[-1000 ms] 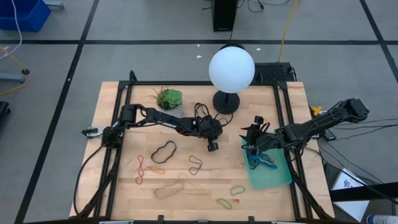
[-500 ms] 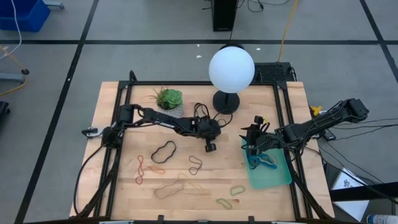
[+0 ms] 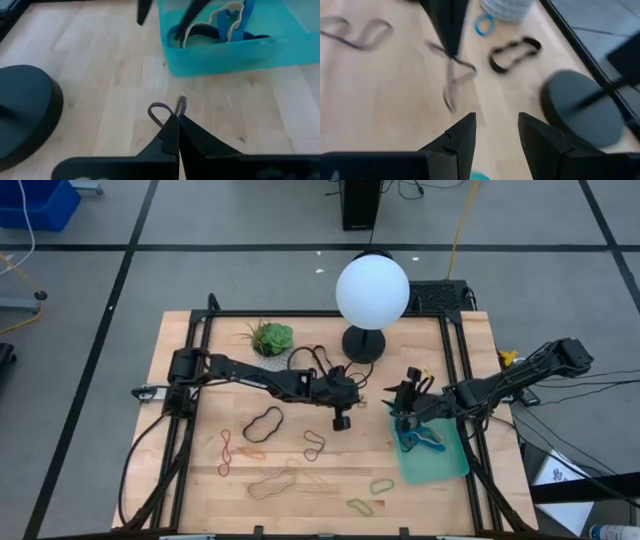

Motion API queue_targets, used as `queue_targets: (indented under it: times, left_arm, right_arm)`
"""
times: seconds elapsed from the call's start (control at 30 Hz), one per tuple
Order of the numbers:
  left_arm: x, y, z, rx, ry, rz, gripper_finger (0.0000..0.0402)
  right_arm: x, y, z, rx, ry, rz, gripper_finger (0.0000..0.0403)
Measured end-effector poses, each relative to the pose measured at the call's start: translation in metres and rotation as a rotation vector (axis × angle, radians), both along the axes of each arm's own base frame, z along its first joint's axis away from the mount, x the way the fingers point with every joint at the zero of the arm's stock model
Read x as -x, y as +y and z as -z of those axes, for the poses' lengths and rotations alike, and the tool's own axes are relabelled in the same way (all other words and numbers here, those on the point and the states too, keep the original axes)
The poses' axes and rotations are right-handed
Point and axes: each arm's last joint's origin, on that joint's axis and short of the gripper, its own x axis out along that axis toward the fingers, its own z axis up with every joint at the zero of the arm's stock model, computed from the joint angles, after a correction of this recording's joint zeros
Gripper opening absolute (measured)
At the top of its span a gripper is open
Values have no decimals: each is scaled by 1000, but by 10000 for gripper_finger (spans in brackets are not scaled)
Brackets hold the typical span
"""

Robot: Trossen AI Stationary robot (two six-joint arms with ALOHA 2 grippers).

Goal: Pick and place rubber bands into bin
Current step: Put the top purple rubber band into the bin

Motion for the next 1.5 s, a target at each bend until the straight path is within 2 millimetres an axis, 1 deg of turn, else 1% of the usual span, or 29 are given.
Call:
queue_targets:
  times: [0.17,0.33,0.57,0.73,0.93,1.17,1.3,1.4,1.5]
  left_arm:
    - [0,0,-3,10,-14,-7,4]
    - [0,0,-2,12,-12,-8,6]
    - [0,-4,-2,34,-12,27,6]
    - [0,-6,-3,34,-13,34,3]
    - [0,-8,-3,47,-13,49,4]
    - [-1,-9,-6,95,-35,75,7]
    - [-1,-10,-6,115,-39,100,5]
    - [-2,-10,-6,118,-42,103,9]
    - [-1,-10,-5,118,-36,103,4]
  right_arm:
    - [-8,5,-7,3,-58,-130,141]
    - [-16,8,0,55,-26,-186,141]
    - [-35,14,10,158,-39,-258,141]
    - [-43,17,18,174,-35,-266,141]
    - [-49,18,24,194,-44,-271,141]
    - [-51,14,28,225,-25,-214,141]
    - [-51,14,28,217,-27,-215,140]
    - [-51,14,28,196,-33,-200,127]
    - [-51,14,28,192,-33,-199,101]
